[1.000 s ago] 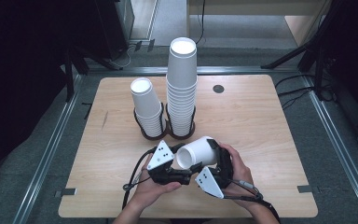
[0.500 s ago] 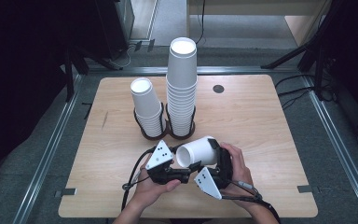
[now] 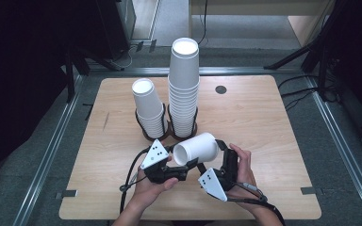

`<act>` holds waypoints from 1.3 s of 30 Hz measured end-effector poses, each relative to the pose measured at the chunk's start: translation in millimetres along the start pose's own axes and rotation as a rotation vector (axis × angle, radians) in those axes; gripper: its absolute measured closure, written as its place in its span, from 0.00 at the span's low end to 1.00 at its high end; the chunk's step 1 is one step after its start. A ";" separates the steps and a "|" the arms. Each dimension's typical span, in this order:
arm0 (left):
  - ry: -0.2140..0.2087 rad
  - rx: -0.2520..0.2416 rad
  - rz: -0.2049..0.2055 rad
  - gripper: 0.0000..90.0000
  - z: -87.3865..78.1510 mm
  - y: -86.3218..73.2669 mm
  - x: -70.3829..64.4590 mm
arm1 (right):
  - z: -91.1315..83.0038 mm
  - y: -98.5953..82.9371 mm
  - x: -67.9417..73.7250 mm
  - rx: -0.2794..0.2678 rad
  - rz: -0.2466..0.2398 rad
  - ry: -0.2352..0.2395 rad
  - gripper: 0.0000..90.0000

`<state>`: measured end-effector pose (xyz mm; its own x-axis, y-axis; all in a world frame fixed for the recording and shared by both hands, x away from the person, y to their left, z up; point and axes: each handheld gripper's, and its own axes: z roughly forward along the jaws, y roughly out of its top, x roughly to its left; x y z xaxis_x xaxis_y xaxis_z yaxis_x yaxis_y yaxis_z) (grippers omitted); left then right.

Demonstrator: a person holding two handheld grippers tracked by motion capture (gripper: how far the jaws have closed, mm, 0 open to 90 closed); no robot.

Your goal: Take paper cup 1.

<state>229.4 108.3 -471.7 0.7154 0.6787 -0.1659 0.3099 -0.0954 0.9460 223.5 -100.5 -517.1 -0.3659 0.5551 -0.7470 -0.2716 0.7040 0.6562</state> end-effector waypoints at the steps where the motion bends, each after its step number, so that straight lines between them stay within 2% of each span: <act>1: 0.007 -0.008 -0.001 0.28 -0.5 -0.4 1.2 | -0.5 0.3 -0.8 -0.004 0.003 0.006 0.00; 8: 0.048 -0.027 0.001 0.28 -2.6 -0.4 3.4 | -7.4 4.0 -3.1 -0.011 0.020 0.027 0.00; 10: 0.044 -0.029 -0.013 0.28 -2.4 -1.0 5.7 | -10.2 4.9 -4.8 -0.013 0.033 0.028 0.00; 12: 0.029 -0.035 -0.018 0.28 -2.0 -2.3 7.4 | -13.5 5.7 -7.4 -0.016 0.059 0.033 0.00; 13: 0.038 -0.035 -0.007 0.28 -1.5 -3.1 7.5 | -14.7 5.9 -8.1 -0.017 0.071 0.034 0.00; 18: 0.073 -0.036 -0.014 0.28 0.4 -5.0 8.9 | -22.0 5.3 -12.9 -0.005 0.155 0.058 0.00; 21: 0.069 -0.055 -0.024 0.28 0.7 -5.8 8.9 | -23.3 4.8 -14.7 0.009 0.213 0.060 0.00; 23: 0.086 -0.081 -0.017 0.28 -0.1 -6.0 8.4 | -24.2 4.5 -16.1 0.018 0.261 0.062 0.00; 24: 0.082 -0.095 -0.026 0.28 -0.4 -6.1 8.7 | -24.9 4.3 -16.5 0.021 0.292 0.065 0.00; 33: 0.099 -0.119 -0.034 0.28 -2.0 -7.0 11.9 | -23.7 -1.5 -24.3 0.057 0.560 0.051 0.00; 35: 0.101 -0.129 -0.038 0.28 -2.3 -7.1 12.3 | -22.1 -1.7 -27.4 0.080 0.618 0.013 0.00; 37: 0.099 -0.140 -0.044 0.28 -2.4 -7.6 13.7 | -19.2 -0.5 -31.1 0.149 0.679 -0.029 0.00; 39: 0.100 -0.143 -0.052 0.28 -2.2 -8.1 14.5 | -19.1 0.5 -34.8 0.151 0.760 -0.042 0.00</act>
<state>235.9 120.5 -481.2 0.6328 0.7496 -0.1940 0.2475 0.0416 0.9680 219.0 -127.9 -488.7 -0.3684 0.9240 -0.1024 0.1663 0.1739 0.9706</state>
